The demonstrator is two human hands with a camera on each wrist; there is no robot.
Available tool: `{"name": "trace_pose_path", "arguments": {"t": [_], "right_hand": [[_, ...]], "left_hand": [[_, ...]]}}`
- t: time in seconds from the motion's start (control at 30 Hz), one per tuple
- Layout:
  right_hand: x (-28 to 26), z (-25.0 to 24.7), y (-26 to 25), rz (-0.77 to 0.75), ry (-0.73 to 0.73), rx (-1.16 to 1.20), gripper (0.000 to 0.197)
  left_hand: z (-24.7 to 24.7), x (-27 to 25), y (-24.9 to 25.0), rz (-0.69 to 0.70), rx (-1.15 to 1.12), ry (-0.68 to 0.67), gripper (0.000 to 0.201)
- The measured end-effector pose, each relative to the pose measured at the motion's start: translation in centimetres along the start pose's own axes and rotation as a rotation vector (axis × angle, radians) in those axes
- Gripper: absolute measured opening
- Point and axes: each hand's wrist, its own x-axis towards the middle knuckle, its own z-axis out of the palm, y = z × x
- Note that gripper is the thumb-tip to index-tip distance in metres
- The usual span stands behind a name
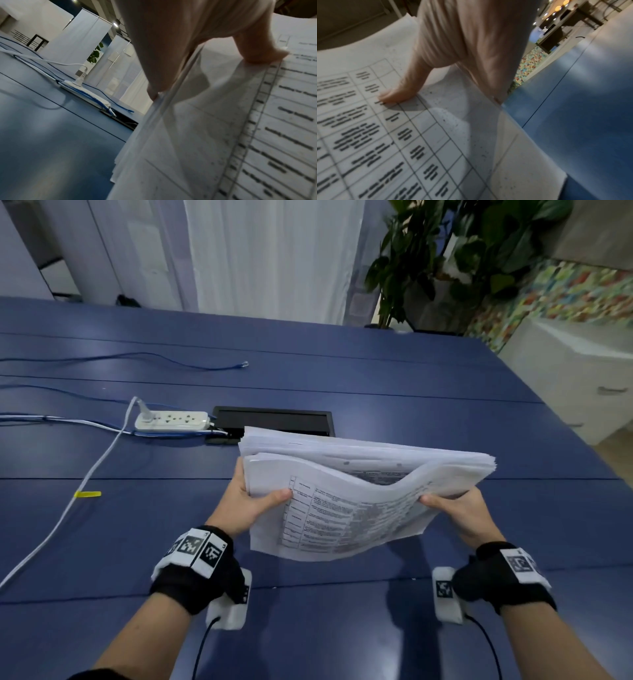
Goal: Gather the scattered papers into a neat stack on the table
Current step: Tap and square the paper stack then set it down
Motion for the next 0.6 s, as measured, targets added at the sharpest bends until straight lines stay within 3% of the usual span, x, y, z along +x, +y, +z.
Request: {"name": "trace_pose_path", "arguments": {"t": [0.07,0.17,0.33,0.47,0.53,0.6], "right_hand": [[0.0,0.3,0.4,-0.012,0.048,0.003,0.071],[-0.3,1.2,0.3,-0.016,0.086,0.0,0.081],[0.4,2.3,-1.5,-0.096,0.114,0.006,0.066],[1.5,3.1,-2.4,-0.144,0.092,0.014,0.034],[1.6,3.3,-1.4,-0.108,0.061,-0.014,0.04],[1.2,3.3,0.6,-0.03,0.041,-0.023,0.065]], "left_hand": [[0.1,0.1,0.3,0.011,-0.008,0.063,0.091],[0.5,-0.2,0.8,0.019,0.014,0.148,0.024],[1.2,-0.3,2.2,0.13,0.005,0.272,0.016],[0.9,0.2,3.1,0.274,-0.058,0.393,0.037],[0.4,0.0,2.7,0.322,0.048,0.394,0.04],[0.1,-0.2,1.8,0.326,0.13,0.435,0.045]]}}
